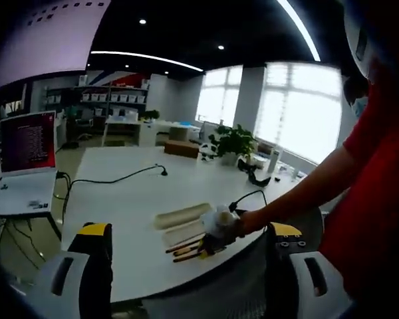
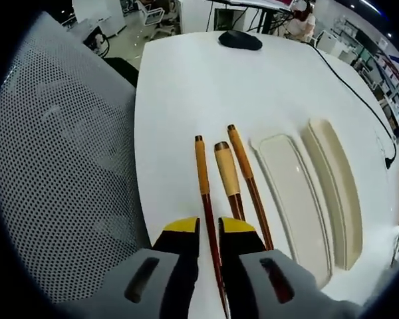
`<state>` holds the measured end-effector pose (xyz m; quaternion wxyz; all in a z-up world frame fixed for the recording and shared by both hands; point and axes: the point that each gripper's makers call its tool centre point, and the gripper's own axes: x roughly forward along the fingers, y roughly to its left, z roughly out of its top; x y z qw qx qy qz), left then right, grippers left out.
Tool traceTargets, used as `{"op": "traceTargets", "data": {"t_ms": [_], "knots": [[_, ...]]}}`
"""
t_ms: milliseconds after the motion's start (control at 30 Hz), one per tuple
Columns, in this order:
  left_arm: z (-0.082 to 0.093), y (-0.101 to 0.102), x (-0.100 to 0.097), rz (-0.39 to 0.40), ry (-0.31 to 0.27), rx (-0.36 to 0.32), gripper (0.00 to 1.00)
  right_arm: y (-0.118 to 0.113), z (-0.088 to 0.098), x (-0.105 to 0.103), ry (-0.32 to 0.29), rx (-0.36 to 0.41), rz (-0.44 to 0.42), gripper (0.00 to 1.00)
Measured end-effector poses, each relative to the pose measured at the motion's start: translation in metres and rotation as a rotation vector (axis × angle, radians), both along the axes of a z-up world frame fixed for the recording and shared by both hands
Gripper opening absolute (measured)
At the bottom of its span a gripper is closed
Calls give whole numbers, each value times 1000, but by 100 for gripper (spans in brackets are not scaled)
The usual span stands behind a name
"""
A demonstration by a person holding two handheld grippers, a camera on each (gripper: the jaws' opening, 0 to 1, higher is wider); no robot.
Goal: Arrange the utensils inside the cutlery case until each visible utensil rests in its matching compartment.
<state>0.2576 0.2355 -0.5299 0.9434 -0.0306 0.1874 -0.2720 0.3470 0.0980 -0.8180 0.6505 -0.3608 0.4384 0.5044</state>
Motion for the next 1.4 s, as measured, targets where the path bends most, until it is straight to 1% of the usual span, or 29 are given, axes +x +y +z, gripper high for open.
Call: {"op": "traceTargets", "data": {"t_ms": [67, 100, 167, 267, 300, 333, 367, 433, 467, 500, 533, 567, 633, 667, 733, 800, 833, 867, 900, 1000, 1033, 1100, 1133, 1167, 1200, 1267, 1300, 1333, 1400], "knots": [[-1, 4, 0, 5, 1, 13, 98, 2, -1, -3, 16, 13, 21, 6], [-1, 6, 1, 9, 0, 13, 98, 2, 0, -3, 21, 6, 32, 6], [-2, 11, 3, 20, 2, 9, 98, 1, -1, -3, 54, -29, 46, 6], [-2, 16, 8, 32, 1, -6, 97, 2, -3, 0, 64, -103, 68, 3], [-3, 17, 9, 34, 4, -5, 97, 2, -3, 2, 68, -119, 51, 2], [-4, 18, 9, 32, 16, -2, 96, 1, -5, 1, 96, -142, 0, 2], [-5, 18, 9, 25, 23, 0, 96, 1, -5, 1, 104, -148, -16, 2], [-7, 15, 7, -12, 39, 16, 96, 3, -5, 2, 115, -168, 23, 2], [-8, 12, 7, -42, 45, 43, 96, 3, -6, 2, 113, -175, 38, 2], [-9, 12, 7, -52, 47, 53, 96, 2, -5, 2, 113, -175, 44, 2], [-9, 10, 10, -68, 46, 79, 95, 2, -5, 1, 118, -177, 42, 2], [-8, 9, 13, -70, 42, 85, 95, 1, -5, 2, 125, -175, 24, 2], [-5, 5, 19, -70, 35, 75, 95, 1, -6, 1, 122, -171, 21, 2], [-2, 1, 22, -77, 30, 58, 95, 1, -6, 0, 113, -169, 37, 2], [-1, -5, 23, -91, 34, 49, 94, 2, -6, -1, 82, -181, 98, 2], [0, -13, 18, -134, 31, 59, 94, 3, -5, -2, 73, -185, 102, 2], [-1, -14, 14, -164, 17, 96, 94, 3, -5, -1, 74, -190, 94, 2], [-3, -14, 13, -173, 13, 125, 94, 3, -6, 1, 86, -193, 67, 2], [-6, -14, 10, -181, 20, 151, 94, 2, -6, 1, 95, -191, 54, 2], [-6, -14, 11, -175, 26, 141, 94, 2, -6, 2, 122, -180, 30, 2], [-3, -14, 13, -162, 22, 116, 94, 2, -6, 2, 131, -176, 15, 2], [-4, -13, 14, -146, 27, 117, 94, 1, -5, 1, 130, -165, 7, 2], [-5, -13, 15, -139, 28, 119, 93, 1, -5, 0, 119, -156, 22, 2], [-5, -13, 15, -136, 27, 120, 93, 3, -5, 0, 91, -143, 85, 2], [-5, -13, 15, -133, 18, 120, 92, 3, -4, -1, 83, -139, 115, 2], [-6, -12, 11, -133, 15, 122, 90, 2, -5, -1, 98, -138, 89, 2], [-8, -12, 8, -145, 21, 127, 90, 3, -5, -1, 129, -123, 34, 2], [-13, -11, 2, -165, 35, 148, 89, 3, -5, 1, 128, -120, 32, 2], [-18, -9, -4, -182, 44, 163, 89, 3, -4, -1, 112, -126, 52, 2]]}}
